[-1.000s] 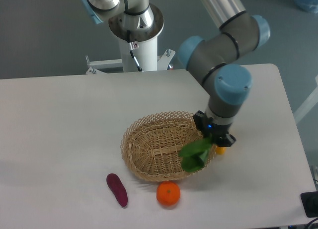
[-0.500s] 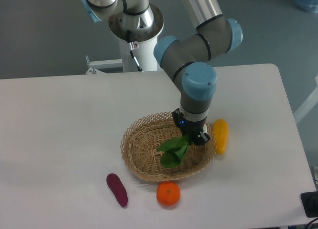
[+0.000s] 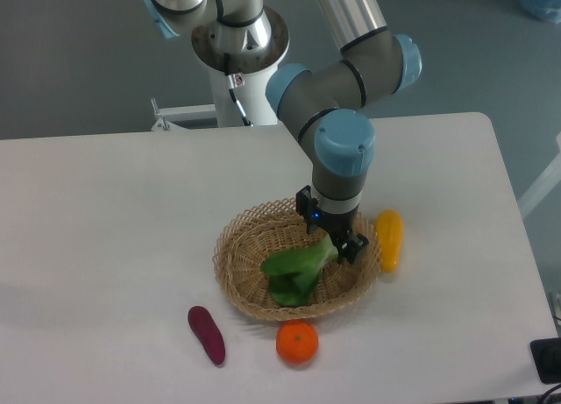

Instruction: Place the green vegetable in the basket

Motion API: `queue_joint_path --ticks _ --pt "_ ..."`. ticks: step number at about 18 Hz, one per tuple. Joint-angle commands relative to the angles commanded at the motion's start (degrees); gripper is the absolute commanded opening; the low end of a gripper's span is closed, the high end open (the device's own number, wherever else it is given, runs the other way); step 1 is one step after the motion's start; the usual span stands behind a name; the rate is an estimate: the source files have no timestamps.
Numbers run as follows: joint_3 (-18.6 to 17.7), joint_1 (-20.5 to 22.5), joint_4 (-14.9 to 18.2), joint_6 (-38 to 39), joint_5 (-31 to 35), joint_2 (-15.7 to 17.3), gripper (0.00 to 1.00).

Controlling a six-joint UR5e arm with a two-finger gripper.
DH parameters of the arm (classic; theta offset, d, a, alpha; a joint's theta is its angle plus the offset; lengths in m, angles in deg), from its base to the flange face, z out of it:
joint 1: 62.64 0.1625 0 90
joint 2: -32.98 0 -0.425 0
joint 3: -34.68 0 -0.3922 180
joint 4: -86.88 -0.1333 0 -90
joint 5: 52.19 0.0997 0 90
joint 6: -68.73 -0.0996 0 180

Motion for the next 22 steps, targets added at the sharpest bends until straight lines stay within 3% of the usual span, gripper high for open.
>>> queue_joint_path --ticks 7,14,22 --pt "7.9 2.5 1.0 -0.1 0.2 -3.1 1.00" --pt "22.7 5.9 13.1 -0.6 0.5 -10.1 1.00" --pt "30.0 9.0 15.5 -1.5 0.4 -14.6 1.00"
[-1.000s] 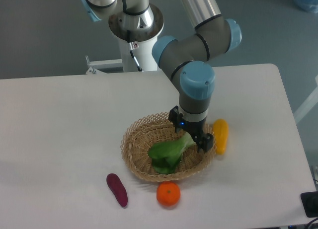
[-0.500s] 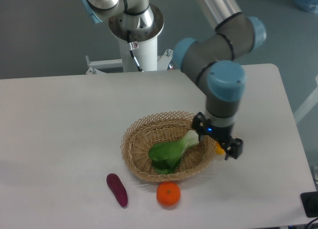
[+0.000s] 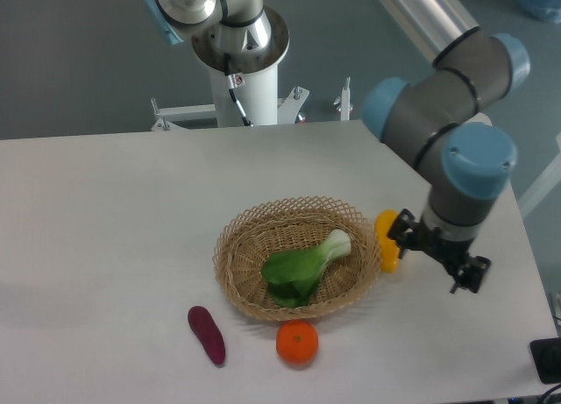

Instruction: Place the green vegetable in the basket

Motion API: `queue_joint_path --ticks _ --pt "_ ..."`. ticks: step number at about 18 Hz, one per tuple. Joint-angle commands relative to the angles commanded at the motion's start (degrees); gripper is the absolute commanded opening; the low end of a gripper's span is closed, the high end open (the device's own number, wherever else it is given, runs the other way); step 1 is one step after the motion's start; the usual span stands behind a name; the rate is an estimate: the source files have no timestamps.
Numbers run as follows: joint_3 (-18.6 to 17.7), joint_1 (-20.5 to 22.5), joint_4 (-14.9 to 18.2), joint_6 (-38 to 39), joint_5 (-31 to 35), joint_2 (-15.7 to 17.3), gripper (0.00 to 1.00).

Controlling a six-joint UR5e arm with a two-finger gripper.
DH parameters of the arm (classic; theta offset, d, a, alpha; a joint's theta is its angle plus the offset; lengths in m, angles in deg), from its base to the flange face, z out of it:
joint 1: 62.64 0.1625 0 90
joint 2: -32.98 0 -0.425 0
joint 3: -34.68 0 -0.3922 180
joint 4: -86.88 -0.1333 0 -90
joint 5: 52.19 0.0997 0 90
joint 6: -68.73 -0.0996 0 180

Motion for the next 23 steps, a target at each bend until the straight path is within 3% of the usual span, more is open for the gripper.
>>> queue_joint_path --ticks 23 --pt "-1.4 0.0 -1.1 0.0 0.2 0.2 1.00"
